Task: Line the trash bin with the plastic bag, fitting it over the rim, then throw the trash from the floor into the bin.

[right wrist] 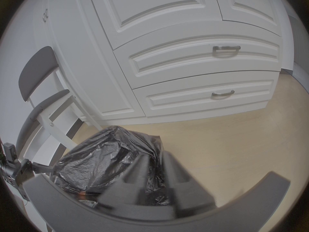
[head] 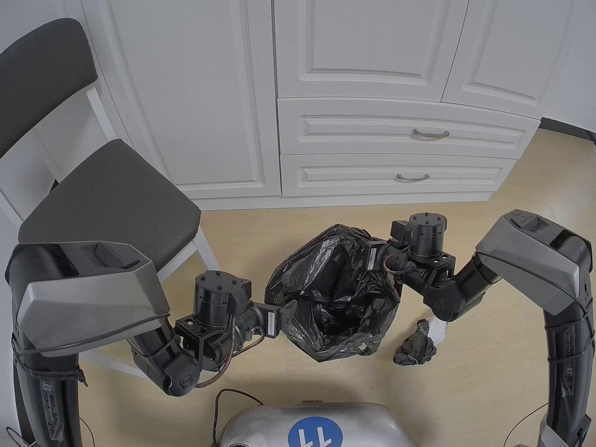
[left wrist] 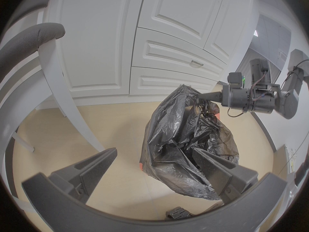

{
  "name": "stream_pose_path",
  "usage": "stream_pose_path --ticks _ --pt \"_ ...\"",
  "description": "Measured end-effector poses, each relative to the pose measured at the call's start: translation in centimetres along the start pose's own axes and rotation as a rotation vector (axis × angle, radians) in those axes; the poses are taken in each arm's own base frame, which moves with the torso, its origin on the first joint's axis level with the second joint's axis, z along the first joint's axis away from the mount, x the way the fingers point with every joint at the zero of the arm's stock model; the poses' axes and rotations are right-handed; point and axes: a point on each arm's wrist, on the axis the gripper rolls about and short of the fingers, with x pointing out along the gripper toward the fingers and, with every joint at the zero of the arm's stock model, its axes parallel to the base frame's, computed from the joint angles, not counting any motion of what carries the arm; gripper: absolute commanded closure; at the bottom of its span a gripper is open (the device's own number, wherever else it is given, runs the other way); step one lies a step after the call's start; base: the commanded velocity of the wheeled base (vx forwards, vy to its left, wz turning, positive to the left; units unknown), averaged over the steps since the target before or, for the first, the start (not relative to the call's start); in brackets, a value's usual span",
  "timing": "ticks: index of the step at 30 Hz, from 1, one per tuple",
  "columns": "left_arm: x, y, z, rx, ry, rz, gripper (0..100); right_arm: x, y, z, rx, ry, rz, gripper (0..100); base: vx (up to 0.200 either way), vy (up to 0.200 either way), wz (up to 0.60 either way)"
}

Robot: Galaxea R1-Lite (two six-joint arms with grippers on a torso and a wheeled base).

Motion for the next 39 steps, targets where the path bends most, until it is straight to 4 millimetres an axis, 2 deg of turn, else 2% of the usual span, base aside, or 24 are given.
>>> stream_pose_path --ticks 5,13,21,24,30,33,36,39 --pt "-0.1 0.0 0.0 0.001 0.002 0.0 0 -2.1 0.1 1.6 -0.017 -0.002 0.022 0 0.0 0.0 0.0" --pt "-0.9 -0.3 0.5 0.006 -0.007 -0.015 0 -7.5 0.8 3.5 -0.15 0.025 0.12 0 0.0 0.0 0.0" --pt "-1.9 -1.0 0.9 0.023 -0.019 -0.041 0 -10.6 1.4 3.1 -0.29 0.056 0.173 0 0.0 0.0 0.0" --pt "-2.7 -2.2 1.2 0.069 -0.022 -0.113 0 -12.3 2.6 2.4 -0.356 0.051 0.253 0 0.0 0.0 0.0" --pt "-4.6 -4.8 2.2 0.229 -0.035 -0.321 0 -15.5 7.5 1.4 -0.441 -0.018 0.478 0 0.0 0.0 0.0" --pt "-5.1 -5.9 2.6 0.287 -0.044 -0.378 0 -16.5 9.5 1.2 -0.461 -0.033 0.587 0 0.0 0.0 0.0" --pt "-5.4 -6.7 2.8 0.36 -0.06 -0.406 0 -17.0 10.6 1.1 -0.47 -0.028 0.653 0 0.0 0.0 0.0" --pt "-5.5 -7.0 2.8 0.46 -0.081 -0.415 0 -17.1 10.9 1.3 -0.472 -0.02 0.67 0 0.0 0.0 0.0"
